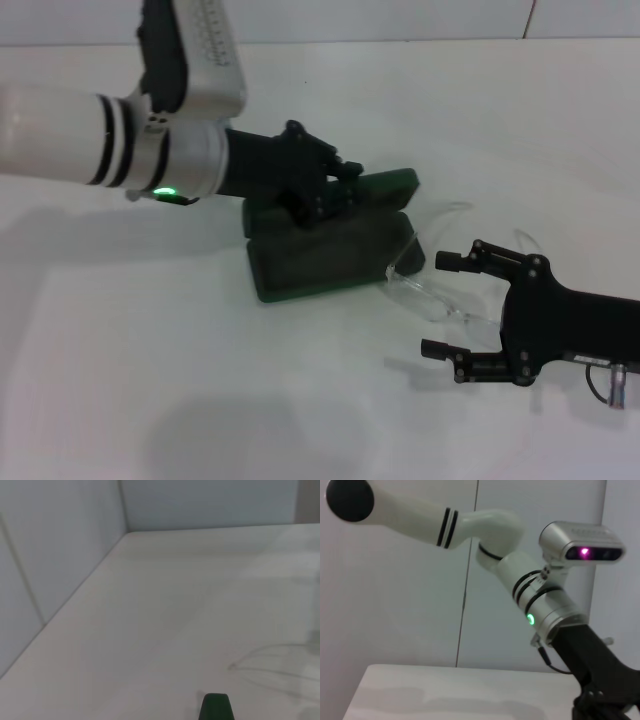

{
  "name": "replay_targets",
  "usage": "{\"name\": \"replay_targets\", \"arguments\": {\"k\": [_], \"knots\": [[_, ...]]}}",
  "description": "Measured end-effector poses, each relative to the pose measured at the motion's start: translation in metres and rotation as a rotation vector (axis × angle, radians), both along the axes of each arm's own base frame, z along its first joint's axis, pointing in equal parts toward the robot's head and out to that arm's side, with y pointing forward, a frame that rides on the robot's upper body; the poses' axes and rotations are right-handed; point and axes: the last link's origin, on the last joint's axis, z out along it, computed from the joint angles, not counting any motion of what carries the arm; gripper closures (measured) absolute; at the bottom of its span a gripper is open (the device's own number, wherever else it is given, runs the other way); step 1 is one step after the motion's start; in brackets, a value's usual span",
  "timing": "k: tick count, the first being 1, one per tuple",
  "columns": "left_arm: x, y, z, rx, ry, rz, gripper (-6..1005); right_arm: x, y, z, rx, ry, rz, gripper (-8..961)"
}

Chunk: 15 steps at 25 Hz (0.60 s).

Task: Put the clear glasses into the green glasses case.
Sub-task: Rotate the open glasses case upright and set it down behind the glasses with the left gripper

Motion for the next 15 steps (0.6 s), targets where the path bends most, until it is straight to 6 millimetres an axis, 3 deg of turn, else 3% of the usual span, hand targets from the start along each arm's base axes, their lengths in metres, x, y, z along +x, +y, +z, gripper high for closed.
{"name": "replay_targets", "arguments": {"k": [7,15], "knots": [[0.025,-0.003,-0.017,-0.066,0.043,-0.090,738,0.002,-0.004,0.000,0.007,0.004,0.001,106],[0.025,-0.003,-0.025,-0.057,0.076,-0.120,705,0.003,-0.004,0.000,0.008,0.004,-0.004,106]]}}
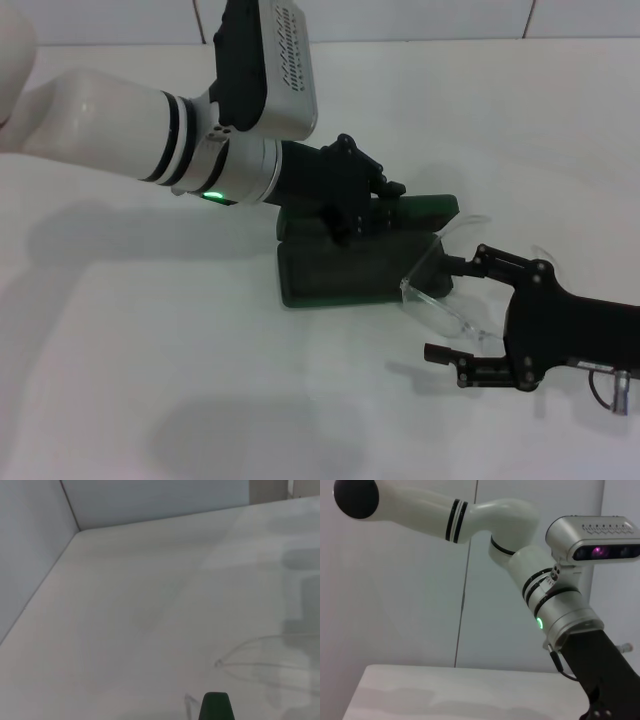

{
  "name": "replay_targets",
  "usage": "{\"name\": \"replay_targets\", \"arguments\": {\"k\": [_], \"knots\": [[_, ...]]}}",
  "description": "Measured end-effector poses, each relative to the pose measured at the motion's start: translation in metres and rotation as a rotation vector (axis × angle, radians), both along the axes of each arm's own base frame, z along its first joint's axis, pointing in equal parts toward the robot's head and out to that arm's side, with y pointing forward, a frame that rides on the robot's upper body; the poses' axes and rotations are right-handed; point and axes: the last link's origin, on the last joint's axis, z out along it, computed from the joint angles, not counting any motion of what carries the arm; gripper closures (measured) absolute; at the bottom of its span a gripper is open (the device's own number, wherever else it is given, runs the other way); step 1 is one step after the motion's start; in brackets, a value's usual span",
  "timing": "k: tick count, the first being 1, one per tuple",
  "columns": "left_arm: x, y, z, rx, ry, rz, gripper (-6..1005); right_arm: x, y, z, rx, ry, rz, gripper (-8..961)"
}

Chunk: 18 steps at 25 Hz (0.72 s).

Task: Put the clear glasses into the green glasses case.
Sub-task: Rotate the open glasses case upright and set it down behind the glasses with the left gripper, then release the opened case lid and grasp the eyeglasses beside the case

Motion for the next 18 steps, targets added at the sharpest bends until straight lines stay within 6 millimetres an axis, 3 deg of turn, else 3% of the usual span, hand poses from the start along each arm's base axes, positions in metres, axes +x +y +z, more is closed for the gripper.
{"name": "replay_targets", "arguments": {"k": [9,14,18], "knots": [[-0.002,0.002,0.003,0.045,-0.018,0.015,668,0.002,0.000,0.001,-0.002,0.001,-0.014,106],[-0.008,-0.009,0.020,0.104,-0.116,0.027,427,-0.001,0.002,0.007,-0.020,0.023,-0.029,106],[-0.018,-0.029,0.036,0.152,-0.313,0.046,396,-0.013,0.007,0.029,-0.126,0.053,-0.038,106]]}}
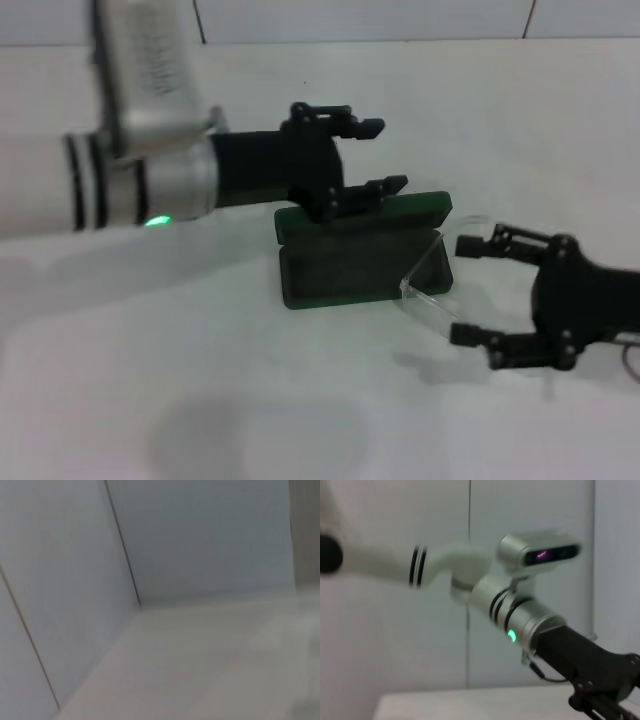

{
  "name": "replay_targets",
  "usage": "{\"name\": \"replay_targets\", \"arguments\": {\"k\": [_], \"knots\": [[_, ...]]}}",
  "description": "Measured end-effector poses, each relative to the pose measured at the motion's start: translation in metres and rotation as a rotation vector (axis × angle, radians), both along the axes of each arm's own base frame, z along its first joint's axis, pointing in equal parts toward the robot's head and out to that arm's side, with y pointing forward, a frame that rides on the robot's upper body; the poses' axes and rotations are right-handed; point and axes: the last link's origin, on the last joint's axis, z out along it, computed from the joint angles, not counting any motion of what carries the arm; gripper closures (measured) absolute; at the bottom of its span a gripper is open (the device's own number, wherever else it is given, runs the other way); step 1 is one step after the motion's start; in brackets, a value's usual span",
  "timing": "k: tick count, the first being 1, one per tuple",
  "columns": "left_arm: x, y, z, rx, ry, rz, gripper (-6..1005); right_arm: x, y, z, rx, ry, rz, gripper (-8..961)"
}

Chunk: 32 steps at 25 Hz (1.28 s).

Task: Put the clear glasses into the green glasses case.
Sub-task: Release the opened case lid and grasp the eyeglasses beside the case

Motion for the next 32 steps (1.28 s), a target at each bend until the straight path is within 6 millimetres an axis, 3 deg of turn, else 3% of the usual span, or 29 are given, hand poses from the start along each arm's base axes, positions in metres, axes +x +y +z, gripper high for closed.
{"name": "replay_targets", "arguments": {"k": [4,6,12,19,32], "knots": [[-0.026,-0.026,0.014,0.069,-0.177,0.033,381,-0.018,0.011,0.028,-0.134,-0.051,-0.029,108],[-0.042,-0.037,0.017,0.116,-0.240,0.055,381,-0.034,0.017,0.040,-0.223,-0.159,-0.057,109],[-0.075,-0.056,0.021,0.189,-0.415,0.138,383,-0.065,0.036,0.043,-0.264,-0.541,-0.239,116],[-0.099,-0.060,0.027,0.235,-0.479,0.195,386,-0.095,0.058,0.027,-0.230,-0.850,-0.361,129],[-0.098,-0.057,0.029,0.243,-0.484,0.183,390,-0.109,0.057,-0.032,-0.185,-1.146,-0.348,153]]}}
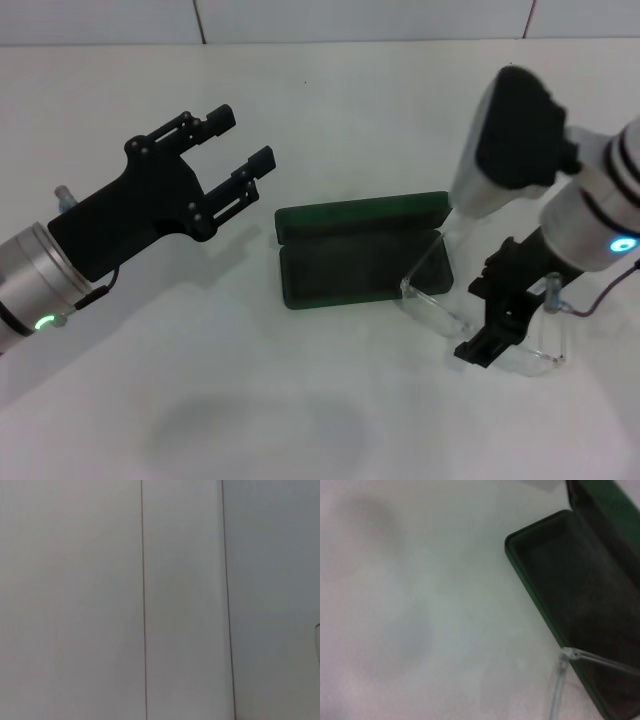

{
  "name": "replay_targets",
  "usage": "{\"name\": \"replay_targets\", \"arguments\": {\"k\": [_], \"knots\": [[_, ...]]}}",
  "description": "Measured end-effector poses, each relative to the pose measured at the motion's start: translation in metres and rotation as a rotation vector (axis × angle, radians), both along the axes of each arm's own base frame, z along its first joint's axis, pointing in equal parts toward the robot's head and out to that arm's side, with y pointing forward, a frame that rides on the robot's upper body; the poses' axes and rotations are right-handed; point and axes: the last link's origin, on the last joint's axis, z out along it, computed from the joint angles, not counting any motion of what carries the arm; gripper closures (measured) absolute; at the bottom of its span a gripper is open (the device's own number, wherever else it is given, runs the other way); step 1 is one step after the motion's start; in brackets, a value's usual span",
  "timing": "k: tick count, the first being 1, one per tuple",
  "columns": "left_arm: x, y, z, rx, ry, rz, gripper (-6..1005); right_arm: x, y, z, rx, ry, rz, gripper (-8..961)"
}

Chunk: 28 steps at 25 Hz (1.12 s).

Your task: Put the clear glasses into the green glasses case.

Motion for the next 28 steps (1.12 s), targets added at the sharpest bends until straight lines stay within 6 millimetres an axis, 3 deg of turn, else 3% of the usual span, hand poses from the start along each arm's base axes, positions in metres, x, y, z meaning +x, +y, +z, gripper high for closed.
{"name": "replay_targets", "arguments": {"k": [7,28], "knots": [[-0.001,0.000,-0.001,0.001,0.012,-0.006,389,-0.005,-0.004,-0.018,-0.011,-0.022,0.039,166],[0.000,0.001,-0.004,0.001,0.028,-0.012,387,0.001,-0.004,-0.023,-0.019,-0.042,0.024,600]]}}
